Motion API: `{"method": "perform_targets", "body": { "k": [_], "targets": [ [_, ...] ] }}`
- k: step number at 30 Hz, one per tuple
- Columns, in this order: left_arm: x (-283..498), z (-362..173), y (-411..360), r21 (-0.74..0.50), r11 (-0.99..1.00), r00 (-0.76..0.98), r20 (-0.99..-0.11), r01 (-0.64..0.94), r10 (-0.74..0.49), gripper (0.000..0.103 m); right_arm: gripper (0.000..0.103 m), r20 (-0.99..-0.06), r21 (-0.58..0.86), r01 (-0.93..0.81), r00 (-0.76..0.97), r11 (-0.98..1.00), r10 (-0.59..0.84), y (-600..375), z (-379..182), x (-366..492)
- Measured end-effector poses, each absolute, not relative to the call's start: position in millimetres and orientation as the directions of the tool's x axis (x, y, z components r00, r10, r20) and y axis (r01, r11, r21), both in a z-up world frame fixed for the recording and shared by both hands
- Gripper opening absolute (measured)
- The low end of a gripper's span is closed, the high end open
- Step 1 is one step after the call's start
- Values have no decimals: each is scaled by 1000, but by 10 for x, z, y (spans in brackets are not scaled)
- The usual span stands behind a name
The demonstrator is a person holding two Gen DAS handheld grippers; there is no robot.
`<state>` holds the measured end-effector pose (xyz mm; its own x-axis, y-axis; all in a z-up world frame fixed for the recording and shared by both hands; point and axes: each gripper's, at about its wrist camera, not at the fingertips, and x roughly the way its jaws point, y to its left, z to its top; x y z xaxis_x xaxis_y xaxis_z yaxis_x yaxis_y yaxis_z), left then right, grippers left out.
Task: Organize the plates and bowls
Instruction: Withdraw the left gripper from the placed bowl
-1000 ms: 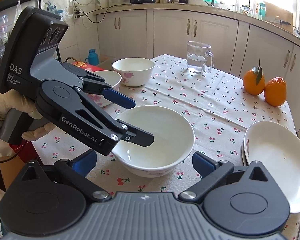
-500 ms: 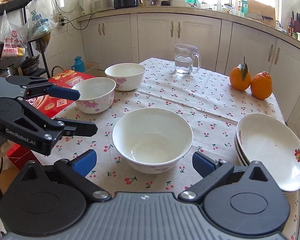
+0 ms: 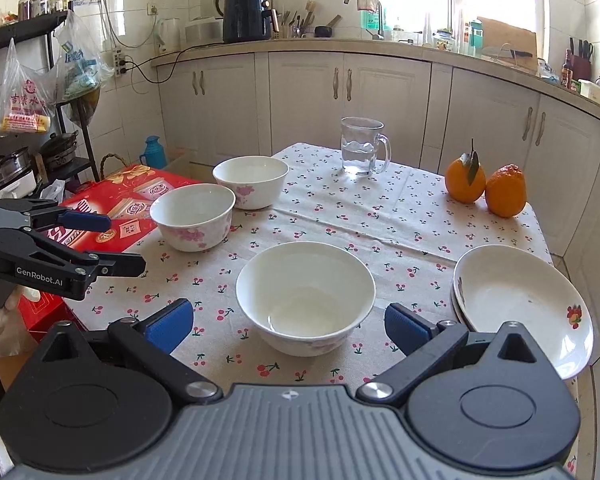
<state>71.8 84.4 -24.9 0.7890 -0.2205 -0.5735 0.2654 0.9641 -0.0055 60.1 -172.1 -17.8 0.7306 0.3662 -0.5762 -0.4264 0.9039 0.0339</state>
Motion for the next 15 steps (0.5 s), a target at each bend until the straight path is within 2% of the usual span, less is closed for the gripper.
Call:
{"method": "perform_targets", "body": {
  "k": [8, 15],
  "targets": [
    [728, -293, 808, 6, 968, 796, -570, 253, -204, 92, 103, -559, 67, -428, 732, 901, 390, -1825, -131, 598],
    [834, -420, 881, 56, 977, 808, -573, 207, -138, 92, 103, -561, 82, -482, 701, 872, 440, -1720, -4, 769]
  ]
}}
